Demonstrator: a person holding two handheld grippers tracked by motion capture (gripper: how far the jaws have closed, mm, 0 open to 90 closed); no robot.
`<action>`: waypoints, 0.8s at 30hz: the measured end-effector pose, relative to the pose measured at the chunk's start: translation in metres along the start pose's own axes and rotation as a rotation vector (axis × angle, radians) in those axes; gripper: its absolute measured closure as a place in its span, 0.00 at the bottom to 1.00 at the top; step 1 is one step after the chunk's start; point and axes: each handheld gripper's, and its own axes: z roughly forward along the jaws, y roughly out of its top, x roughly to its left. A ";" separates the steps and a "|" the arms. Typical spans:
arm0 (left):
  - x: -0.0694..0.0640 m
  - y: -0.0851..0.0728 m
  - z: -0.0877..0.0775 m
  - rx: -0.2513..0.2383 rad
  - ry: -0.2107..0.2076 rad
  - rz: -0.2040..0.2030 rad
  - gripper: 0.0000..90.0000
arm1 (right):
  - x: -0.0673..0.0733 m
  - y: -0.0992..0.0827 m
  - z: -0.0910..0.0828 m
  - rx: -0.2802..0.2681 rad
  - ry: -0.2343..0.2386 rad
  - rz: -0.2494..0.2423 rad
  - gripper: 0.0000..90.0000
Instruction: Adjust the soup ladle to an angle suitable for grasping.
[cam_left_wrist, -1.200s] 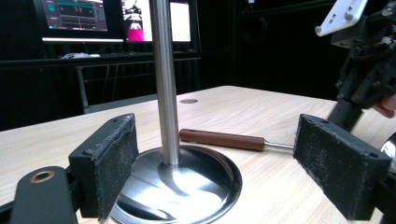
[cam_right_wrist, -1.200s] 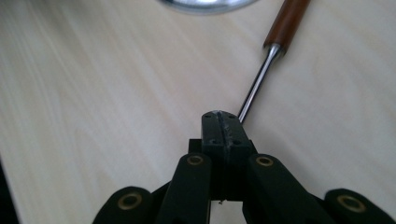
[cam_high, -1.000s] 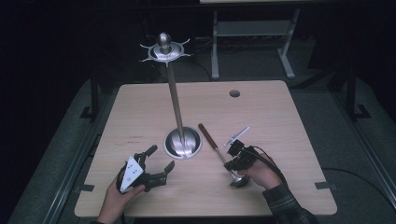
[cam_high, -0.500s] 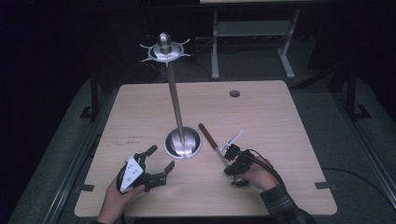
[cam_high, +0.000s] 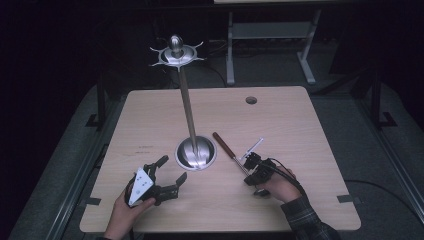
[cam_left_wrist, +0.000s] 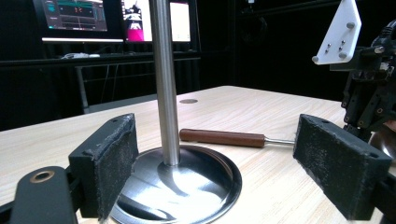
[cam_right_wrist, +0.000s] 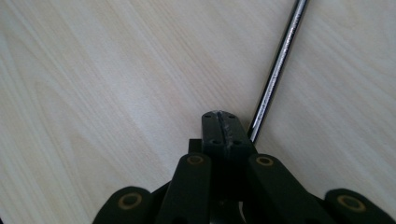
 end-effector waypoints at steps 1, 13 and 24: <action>0.000 0.000 0.000 0.000 0.000 0.000 0.15 | -0.001 0.000 0.000 0.001 -0.006 -0.001 1.00; 0.000 0.000 0.000 0.003 0.000 0.001 0.15 | -0.018 -0.005 -0.006 0.001 -0.042 0.034 1.00; 0.000 0.000 0.000 0.001 0.001 0.000 0.15 | -0.038 -0.007 -0.009 0.005 -0.089 0.071 1.00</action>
